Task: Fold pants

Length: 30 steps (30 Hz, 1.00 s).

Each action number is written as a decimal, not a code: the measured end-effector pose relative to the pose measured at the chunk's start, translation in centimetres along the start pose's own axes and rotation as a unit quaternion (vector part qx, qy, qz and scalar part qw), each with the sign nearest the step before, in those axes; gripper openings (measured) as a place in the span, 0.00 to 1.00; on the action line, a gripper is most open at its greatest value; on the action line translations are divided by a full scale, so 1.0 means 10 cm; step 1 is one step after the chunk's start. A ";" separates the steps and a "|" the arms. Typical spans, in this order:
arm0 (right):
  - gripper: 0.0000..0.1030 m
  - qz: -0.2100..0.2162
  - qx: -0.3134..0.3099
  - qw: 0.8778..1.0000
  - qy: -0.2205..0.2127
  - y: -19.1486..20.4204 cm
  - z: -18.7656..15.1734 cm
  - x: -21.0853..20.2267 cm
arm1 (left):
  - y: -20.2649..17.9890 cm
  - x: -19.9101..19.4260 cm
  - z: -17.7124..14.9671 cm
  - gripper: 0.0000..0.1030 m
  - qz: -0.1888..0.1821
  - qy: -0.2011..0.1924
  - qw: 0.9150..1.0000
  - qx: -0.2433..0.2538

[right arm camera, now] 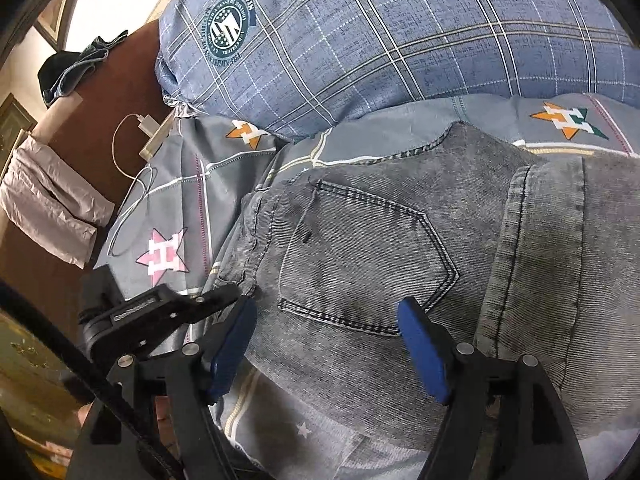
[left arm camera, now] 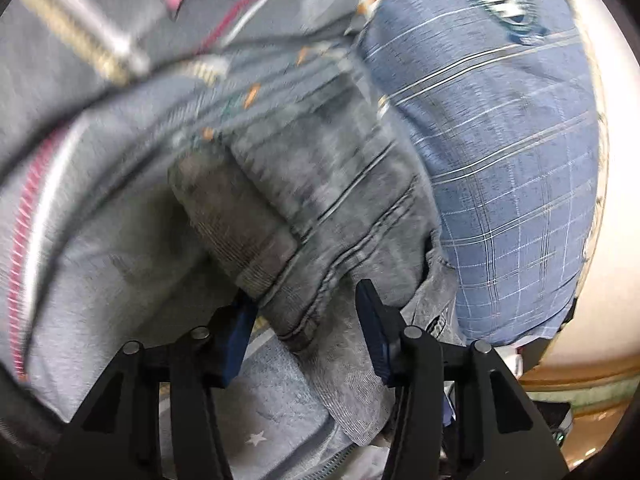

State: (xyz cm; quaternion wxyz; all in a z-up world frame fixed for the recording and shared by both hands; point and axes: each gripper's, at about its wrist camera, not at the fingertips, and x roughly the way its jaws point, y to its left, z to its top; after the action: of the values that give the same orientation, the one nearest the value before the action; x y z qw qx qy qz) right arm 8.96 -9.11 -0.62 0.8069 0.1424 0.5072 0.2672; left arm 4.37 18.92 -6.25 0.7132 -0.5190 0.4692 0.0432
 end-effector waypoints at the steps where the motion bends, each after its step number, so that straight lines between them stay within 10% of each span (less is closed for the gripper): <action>1: 0.72 0.002 0.001 1.000 0.001 -0.01 0.01 0.00 | 0.06 0.03 0.00 0.46 0.002 0.005 1.000 -0.015; 30: 0.72 0.017 0.010 1.000 0.018 -0.09 -0.04 0.07 | -0.26 0.03 -0.12 0.18 0.077 -0.098 0.987 0.102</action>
State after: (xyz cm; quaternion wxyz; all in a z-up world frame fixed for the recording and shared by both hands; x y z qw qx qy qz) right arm 9.09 -9.49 -1.79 0.7913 0.1543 0.5220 0.2785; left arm 5.19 16.65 -4.62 0.7994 -0.3992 0.4378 0.1002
